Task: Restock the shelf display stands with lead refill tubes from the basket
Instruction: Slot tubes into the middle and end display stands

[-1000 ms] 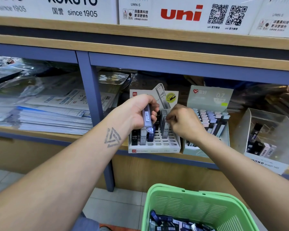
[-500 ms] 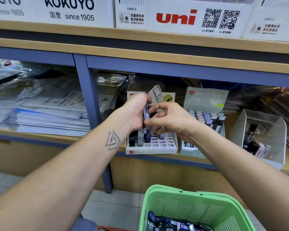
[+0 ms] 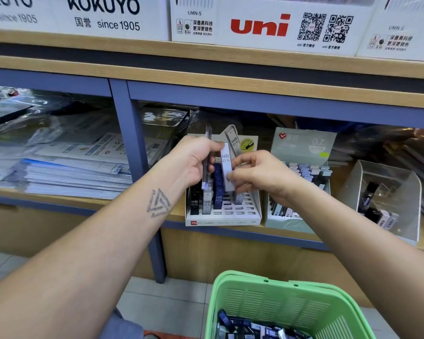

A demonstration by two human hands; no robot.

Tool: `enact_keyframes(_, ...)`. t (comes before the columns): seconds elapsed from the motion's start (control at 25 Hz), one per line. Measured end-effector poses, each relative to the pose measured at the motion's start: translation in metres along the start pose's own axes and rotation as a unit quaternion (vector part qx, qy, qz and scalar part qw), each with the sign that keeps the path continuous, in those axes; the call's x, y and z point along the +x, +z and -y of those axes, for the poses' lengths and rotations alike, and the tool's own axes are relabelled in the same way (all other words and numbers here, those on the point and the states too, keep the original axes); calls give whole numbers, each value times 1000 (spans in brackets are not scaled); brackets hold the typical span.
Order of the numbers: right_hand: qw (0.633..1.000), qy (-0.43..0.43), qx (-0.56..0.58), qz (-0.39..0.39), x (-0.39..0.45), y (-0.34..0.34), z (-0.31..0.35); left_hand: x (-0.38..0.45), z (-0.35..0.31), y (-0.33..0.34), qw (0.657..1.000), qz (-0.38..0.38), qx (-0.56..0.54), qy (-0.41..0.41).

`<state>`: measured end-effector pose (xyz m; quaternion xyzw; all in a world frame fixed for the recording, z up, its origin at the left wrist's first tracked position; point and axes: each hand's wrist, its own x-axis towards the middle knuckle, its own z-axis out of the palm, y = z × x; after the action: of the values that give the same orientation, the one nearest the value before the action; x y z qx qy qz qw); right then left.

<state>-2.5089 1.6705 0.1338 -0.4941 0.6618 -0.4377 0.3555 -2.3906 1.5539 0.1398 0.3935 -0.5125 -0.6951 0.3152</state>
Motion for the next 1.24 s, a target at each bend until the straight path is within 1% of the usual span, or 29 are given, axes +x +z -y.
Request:
enact_keyframes(0.04, 999, -23, -26, -20, 2, -1, 0, -1, 1, 1, 1000, 5, 7, 4)
enact_keyframes(0.12, 995, -71, -38, -56, 6, -7, 3, -5, 3, 5, 999, 27, 25, 1)
enact_keyframes(0.2, 992, -98, -60, -60, 9, -14, 4, -10, 4, 9, 997, 59, 41, -18)
enact_keyframes(0.24, 988, -99, -99, -63, 9, -17, 2, -12, 4, 11, 996, 68, 53, -32)
enact_keyframes(0.32, 973, -89, -197, -76, 10, -21, -8, -13, 4, 13, 994, 60, 69, -58)
enact_keyframes(0.44, 951, -81, -285, -87, 9, -18, -25, -13, 2, 11, 995, 48, 44, -73)
enact_keyframes(0.56, 941, -98, -308, -104, 12, -15, -39, -16, 3, 11, 994, 65, 41, -75)
enact_keyframes(0.64, 937, -99, -321, -100, 12, -13, -44, -19, 3, 11, 993, 78, 40, -77)
enact_keyframes(0.88, 937, -75, -339, -43, 15, -16, -44, -21, 5, 7, 993, 81, 39, -83)
enact_keyframes(0.92, 928, -83, -360, -51, 16, -16, -47, -21, 5, 7, 993, 81, 34, -84)
enact_keyframes(1.0, 897, -129, -412, -95, 15, -13, -53, -21, 4, 6, 993, 79, 31, -78)
enact_keyframes(1.04, 889, -151, -419, -110, 14, -11, -56, -20, 4, 6, 994, 79, 30, -73)
enact_keyframes(1.16, 892, -161, -405, -123, 12, -8, -59, -19, 3, 5, 995, 76, -9, -72)
enact_keyframes(1.24, 882, -174, -419, -129, 12, -10, -57, -17, 2, 5, 993, 70, -51, -76)
